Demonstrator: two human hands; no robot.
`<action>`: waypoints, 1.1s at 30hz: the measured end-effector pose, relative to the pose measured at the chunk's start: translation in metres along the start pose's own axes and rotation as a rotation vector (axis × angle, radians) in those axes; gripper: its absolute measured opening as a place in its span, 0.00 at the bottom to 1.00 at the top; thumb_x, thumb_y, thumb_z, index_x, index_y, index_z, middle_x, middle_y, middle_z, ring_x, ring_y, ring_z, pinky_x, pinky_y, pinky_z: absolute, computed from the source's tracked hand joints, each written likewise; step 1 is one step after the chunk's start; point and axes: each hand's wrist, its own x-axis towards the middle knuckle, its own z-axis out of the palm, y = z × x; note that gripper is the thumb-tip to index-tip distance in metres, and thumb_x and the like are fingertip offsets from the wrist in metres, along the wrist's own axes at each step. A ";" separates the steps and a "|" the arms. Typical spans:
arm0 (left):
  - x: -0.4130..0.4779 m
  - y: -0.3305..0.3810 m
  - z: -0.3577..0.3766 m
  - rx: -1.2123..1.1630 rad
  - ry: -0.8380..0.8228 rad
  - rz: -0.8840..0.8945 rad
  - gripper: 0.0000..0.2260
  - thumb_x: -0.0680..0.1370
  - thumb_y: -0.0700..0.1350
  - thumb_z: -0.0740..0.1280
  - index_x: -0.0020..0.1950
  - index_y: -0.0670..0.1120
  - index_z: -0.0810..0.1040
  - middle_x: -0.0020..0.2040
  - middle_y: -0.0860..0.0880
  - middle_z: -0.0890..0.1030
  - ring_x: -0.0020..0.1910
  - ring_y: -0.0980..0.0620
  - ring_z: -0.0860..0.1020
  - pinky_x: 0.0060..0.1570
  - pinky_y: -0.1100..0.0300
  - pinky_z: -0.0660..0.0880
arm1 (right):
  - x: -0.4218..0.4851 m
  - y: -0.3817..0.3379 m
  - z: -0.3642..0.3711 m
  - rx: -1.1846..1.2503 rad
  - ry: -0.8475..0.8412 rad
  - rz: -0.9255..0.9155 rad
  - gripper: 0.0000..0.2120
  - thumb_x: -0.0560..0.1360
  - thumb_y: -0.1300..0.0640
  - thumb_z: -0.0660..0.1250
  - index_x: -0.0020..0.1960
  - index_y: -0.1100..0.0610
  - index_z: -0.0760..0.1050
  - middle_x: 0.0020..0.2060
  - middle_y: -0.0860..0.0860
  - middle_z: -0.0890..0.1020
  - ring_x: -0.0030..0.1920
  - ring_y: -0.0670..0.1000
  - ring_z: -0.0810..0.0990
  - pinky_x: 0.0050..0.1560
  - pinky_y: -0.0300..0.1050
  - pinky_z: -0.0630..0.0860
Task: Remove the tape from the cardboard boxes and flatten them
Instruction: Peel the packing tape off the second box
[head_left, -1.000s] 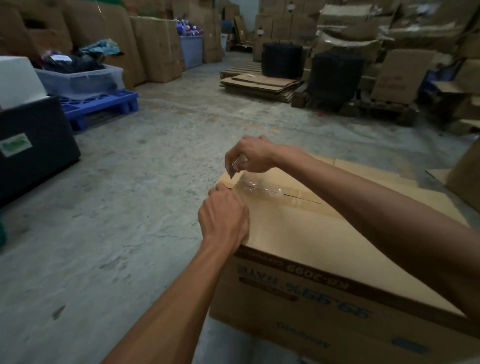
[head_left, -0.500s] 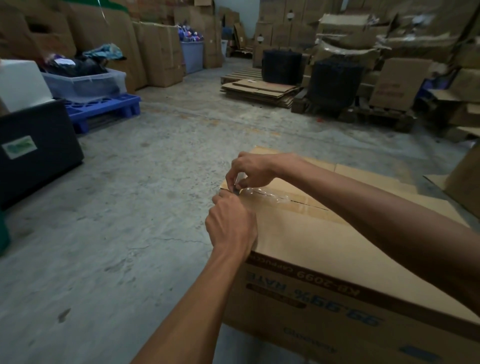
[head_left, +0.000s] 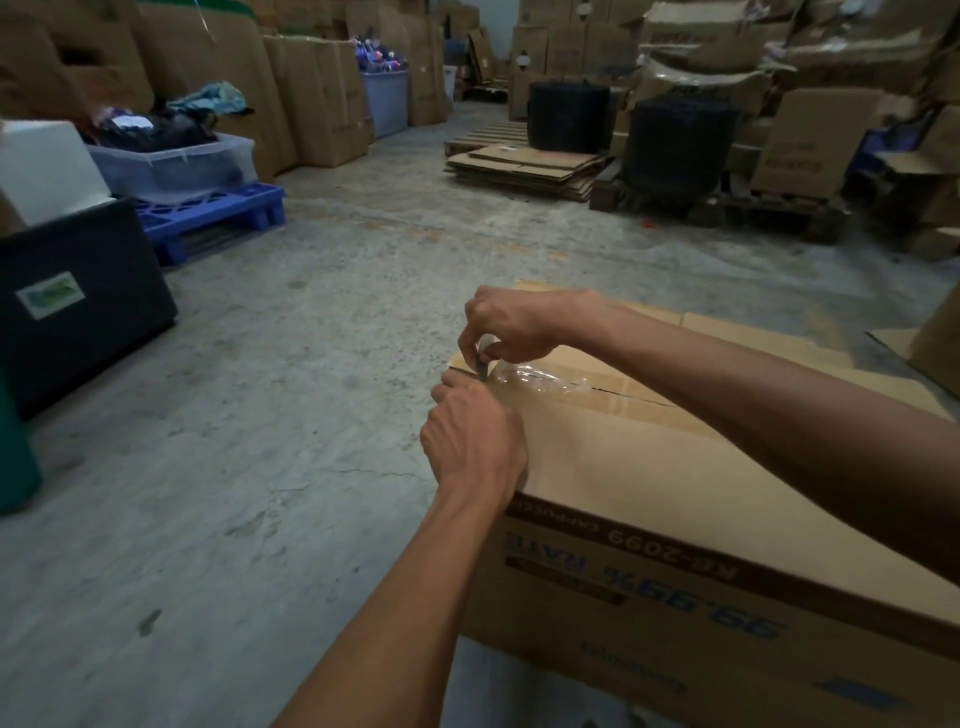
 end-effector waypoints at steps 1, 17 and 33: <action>0.001 0.000 0.000 0.006 -0.004 0.002 0.13 0.82 0.43 0.54 0.64 0.39 0.69 0.56 0.42 0.78 0.49 0.44 0.81 0.39 0.56 0.69 | -0.001 0.002 0.001 -0.029 0.024 -0.017 0.10 0.78 0.61 0.65 0.48 0.50 0.83 0.42 0.44 0.77 0.51 0.48 0.74 0.58 0.47 0.71; 0.015 -0.018 -0.005 -0.168 -0.153 0.161 0.09 0.82 0.45 0.55 0.55 0.45 0.74 0.48 0.43 0.81 0.48 0.44 0.78 0.42 0.53 0.70 | -0.003 0.035 0.024 0.105 0.056 0.177 0.10 0.76 0.58 0.66 0.45 0.44 0.82 0.43 0.41 0.82 0.45 0.39 0.71 0.59 0.54 0.73; 0.012 -0.019 -0.013 -0.276 -0.119 0.151 0.10 0.83 0.39 0.58 0.63 0.43 0.74 0.45 0.47 0.75 0.42 0.52 0.70 0.41 0.59 0.67 | 0.008 0.006 -0.001 0.205 -0.186 0.140 0.08 0.78 0.58 0.66 0.53 0.50 0.82 0.53 0.50 0.83 0.56 0.52 0.78 0.49 0.42 0.72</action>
